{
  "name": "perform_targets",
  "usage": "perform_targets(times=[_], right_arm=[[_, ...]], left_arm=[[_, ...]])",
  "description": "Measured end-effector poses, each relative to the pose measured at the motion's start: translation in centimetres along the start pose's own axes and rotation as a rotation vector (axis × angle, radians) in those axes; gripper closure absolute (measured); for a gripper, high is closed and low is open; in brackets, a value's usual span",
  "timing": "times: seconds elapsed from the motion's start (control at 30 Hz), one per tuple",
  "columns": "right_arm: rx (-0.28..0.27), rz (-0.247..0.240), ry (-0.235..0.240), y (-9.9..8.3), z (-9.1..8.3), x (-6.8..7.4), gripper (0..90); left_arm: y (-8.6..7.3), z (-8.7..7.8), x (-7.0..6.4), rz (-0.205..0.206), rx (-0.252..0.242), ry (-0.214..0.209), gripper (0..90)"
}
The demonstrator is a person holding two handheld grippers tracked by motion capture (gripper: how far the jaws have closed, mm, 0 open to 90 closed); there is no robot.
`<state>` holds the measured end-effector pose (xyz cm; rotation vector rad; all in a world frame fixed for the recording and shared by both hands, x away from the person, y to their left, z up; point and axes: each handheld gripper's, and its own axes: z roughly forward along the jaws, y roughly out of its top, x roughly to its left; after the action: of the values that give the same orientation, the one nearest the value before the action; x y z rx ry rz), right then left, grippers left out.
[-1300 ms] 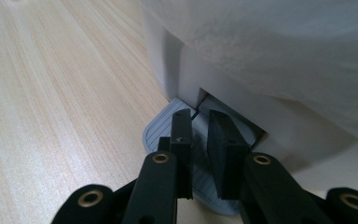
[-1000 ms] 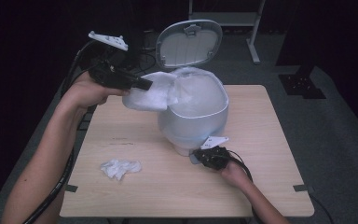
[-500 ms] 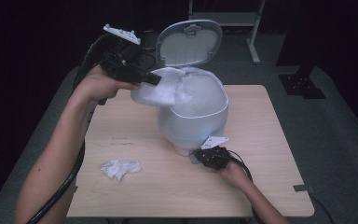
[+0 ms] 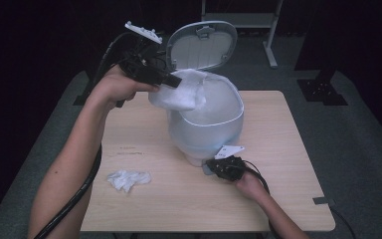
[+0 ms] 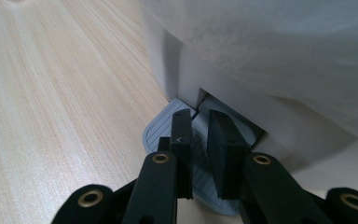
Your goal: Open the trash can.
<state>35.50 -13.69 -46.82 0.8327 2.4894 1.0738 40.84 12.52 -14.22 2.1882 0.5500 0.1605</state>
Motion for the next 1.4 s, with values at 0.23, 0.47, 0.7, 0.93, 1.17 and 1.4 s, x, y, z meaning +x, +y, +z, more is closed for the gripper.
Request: perform_targets(times=[0.23, 0.47, 0.7, 0.93, 1.17, 1.4], right_arm=[[-0.001, 0.001, 0.000, 0.0, 0.0, 0.0, 79.7], [-0.003, 0.002, 0.001, 0.0, 0.0, 0.0, 79.7], [-0.004, 0.001, 0.001, -0.1, 0.0, 0.0, 79.7], [-0.005, 0.003, 0.002, -0.1, 0.0, 0.0, 79.7], [-0.007, 0.005, 0.003, -0.1, 0.0, 0.0, 79.7], [-0.007, 0.004, 0.003, -0.1, 0.0, 0.0, 79.7]], left_arm=[[0.6, 1.4, 0.0, 0.008, 0.007, -0.012, 85.8], [1.0, 2.6, 0.1, 0.010, 0.014, -0.012, 85.7], [1.3, 3.8, 0.4, 0.014, 0.027, -0.021, 85.6], [1.3, 4.9, 0.7, 0.009, 0.034, -0.023, 84.8], [1.3, 5.9, 0.9, 0.003, 0.043, -0.025, 84.5], [1.3, 6.7, 1.0, 0.001, 0.047, -0.022, 84.5]])
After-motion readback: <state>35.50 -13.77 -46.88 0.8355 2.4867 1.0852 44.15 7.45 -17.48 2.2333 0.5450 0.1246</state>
